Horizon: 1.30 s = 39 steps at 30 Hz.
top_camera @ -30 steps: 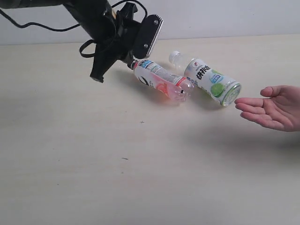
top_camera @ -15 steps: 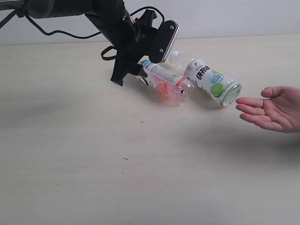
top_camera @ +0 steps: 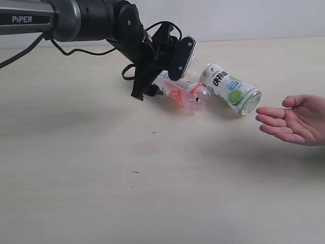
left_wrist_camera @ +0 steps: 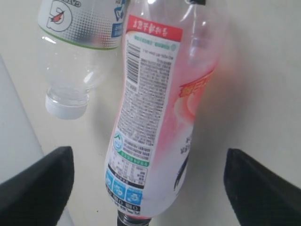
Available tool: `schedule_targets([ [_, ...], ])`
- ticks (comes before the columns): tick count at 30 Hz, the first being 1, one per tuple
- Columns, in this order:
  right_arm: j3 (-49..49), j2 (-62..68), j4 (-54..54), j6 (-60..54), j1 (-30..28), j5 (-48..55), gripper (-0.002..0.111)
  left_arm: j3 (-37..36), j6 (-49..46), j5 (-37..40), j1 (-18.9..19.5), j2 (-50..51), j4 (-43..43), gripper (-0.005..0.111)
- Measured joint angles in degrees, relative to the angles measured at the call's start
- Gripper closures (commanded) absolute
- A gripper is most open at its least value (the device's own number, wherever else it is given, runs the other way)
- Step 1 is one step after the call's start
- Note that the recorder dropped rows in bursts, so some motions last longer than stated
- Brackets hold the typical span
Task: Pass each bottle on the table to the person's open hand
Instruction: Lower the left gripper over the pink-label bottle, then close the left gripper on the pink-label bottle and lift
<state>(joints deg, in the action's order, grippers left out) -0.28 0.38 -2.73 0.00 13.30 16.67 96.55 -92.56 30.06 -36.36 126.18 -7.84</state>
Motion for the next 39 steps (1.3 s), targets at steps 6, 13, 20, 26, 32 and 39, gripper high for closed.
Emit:
schedule_targets([
  [6,0.0,0.0,0.0,0.0,0.0,0.0,0.108,0.0,0.0,-1.8,0.0,1.6,-0.2,0.024],
  [13,0.0,0.0,0.0,0.0,0.0,0.0,0.108,0.0,0.0,-4.1,0.0,3.3,-0.3,0.024],
  [20,0.0,0.0,0.0,0.0,0.0,0.0,0.108,0.0,0.0,-6.5,0.0,5.0,-0.5,0.024],
  [26,0.0,0.0,0.0,0.0,0.0,0.0,0.108,0.0,0.0,-8.9,0.0,6.7,-0.6,0.024],
  [32,0.0,0.0,0.0,0.0,0.0,0.0,0.108,0.0,-0.1,-11.6,0.0,6.9,-0.8,0.025],
  [39,0.0,0.0,0.0,0.0,0.0,0.0,0.108,0.0,-0.1,-12.1,0.0,6.9,-1.0,0.025],
])
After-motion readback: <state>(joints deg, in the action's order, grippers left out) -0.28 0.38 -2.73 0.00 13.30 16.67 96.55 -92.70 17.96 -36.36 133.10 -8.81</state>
